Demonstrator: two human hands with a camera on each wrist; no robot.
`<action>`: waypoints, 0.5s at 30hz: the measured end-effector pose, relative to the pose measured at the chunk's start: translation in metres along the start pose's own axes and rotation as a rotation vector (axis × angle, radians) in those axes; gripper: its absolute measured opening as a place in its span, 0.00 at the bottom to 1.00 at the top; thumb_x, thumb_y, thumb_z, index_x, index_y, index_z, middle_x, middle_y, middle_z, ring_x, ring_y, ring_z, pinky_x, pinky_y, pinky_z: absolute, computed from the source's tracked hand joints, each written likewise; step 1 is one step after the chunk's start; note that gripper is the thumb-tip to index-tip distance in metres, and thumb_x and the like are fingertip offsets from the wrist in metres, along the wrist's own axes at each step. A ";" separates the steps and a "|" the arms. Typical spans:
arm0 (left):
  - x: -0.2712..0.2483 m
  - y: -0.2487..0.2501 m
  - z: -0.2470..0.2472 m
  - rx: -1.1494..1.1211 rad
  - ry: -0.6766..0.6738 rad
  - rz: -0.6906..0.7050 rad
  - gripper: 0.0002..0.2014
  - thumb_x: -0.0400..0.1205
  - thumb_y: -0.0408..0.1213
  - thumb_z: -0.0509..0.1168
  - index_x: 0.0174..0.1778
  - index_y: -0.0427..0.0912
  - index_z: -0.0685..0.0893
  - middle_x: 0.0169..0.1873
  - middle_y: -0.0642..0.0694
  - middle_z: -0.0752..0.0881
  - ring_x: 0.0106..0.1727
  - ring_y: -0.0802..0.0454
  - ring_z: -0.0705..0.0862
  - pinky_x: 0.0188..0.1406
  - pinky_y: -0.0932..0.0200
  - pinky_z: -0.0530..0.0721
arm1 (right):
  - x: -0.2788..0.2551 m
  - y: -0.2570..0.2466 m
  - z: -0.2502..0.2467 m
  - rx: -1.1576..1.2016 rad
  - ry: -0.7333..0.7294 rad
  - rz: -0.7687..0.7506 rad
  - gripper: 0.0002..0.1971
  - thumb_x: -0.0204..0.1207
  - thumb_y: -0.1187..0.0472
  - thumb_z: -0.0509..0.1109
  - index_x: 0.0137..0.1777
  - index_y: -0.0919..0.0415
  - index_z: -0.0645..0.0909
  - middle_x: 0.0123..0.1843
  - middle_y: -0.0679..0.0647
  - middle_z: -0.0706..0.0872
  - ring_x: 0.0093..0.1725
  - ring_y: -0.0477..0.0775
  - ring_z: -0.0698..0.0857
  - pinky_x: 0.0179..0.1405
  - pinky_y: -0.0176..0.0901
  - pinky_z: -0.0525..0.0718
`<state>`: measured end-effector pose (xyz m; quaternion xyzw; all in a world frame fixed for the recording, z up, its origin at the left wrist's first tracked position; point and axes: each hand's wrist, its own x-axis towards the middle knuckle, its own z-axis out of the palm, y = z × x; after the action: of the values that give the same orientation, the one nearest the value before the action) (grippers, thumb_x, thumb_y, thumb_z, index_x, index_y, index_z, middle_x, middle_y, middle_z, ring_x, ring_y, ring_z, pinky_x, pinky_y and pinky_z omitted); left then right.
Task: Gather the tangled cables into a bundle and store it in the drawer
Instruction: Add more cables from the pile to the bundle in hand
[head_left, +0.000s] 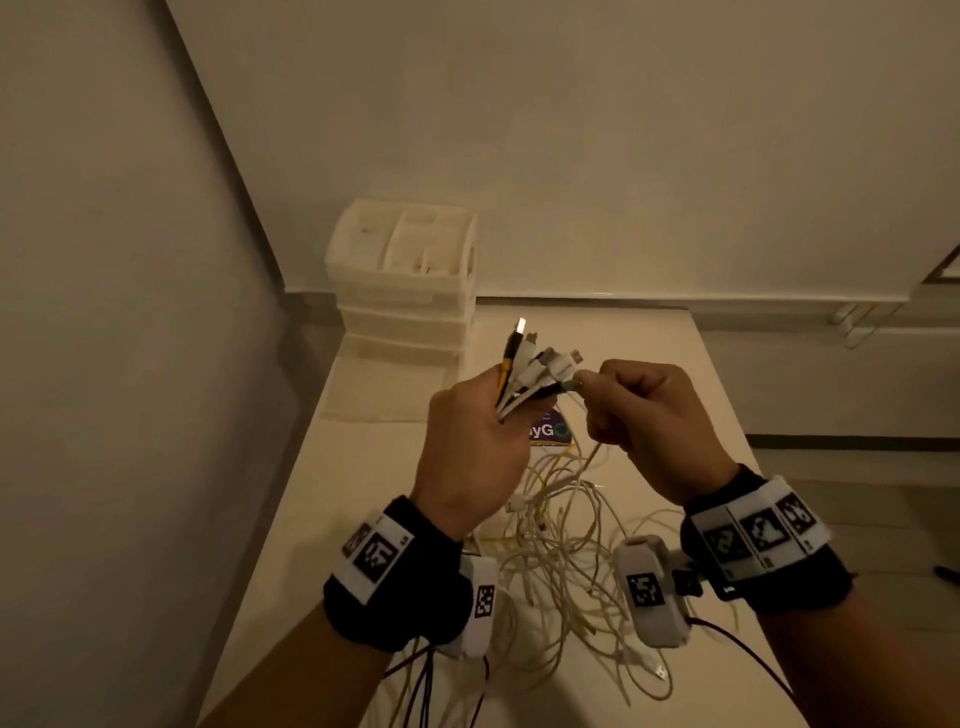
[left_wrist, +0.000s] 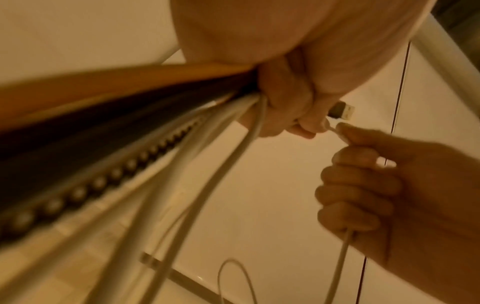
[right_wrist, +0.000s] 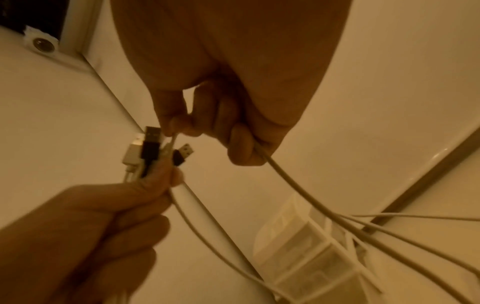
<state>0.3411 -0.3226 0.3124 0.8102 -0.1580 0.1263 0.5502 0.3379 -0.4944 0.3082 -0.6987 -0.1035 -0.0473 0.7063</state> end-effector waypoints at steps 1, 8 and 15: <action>0.001 0.000 -0.001 -0.004 0.031 0.016 0.09 0.79 0.39 0.72 0.54 0.46 0.90 0.41 0.63 0.88 0.44 0.67 0.86 0.41 0.71 0.82 | -0.001 0.005 -0.002 -0.003 -0.015 0.009 0.21 0.75 0.53 0.71 0.27 0.67 0.74 0.23 0.55 0.71 0.24 0.52 0.69 0.26 0.39 0.70; 0.019 0.018 -0.031 -0.110 0.337 0.058 0.03 0.80 0.35 0.71 0.47 0.46 0.87 0.32 0.66 0.83 0.31 0.75 0.80 0.33 0.78 0.73 | -0.024 0.077 0.002 -0.186 -0.083 0.079 0.15 0.78 0.48 0.65 0.32 0.51 0.81 0.27 0.58 0.80 0.28 0.53 0.78 0.34 0.45 0.80; 0.032 0.018 -0.083 -0.206 0.610 0.090 0.19 0.77 0.50 0.72 0.46 0.35 0.85 0.36 0.25 0.84 0.37 0.24 0.83 0.33 0.41 0.81 | -0.034 0.120 -0.017 -0.292 0.008 0.173 0.17 0.85 0.64 0.63 0.32 0.58 0.80 0.27 0.51 0.76 0.28 0.48 0.74 0.32 0.47 0.74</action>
<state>0.3608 -0.2555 0.3696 0.6673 -0.0335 0.3708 0.6451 0.3317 -0.5119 0.1833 -0.8001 -0.0320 -0.0037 0.5990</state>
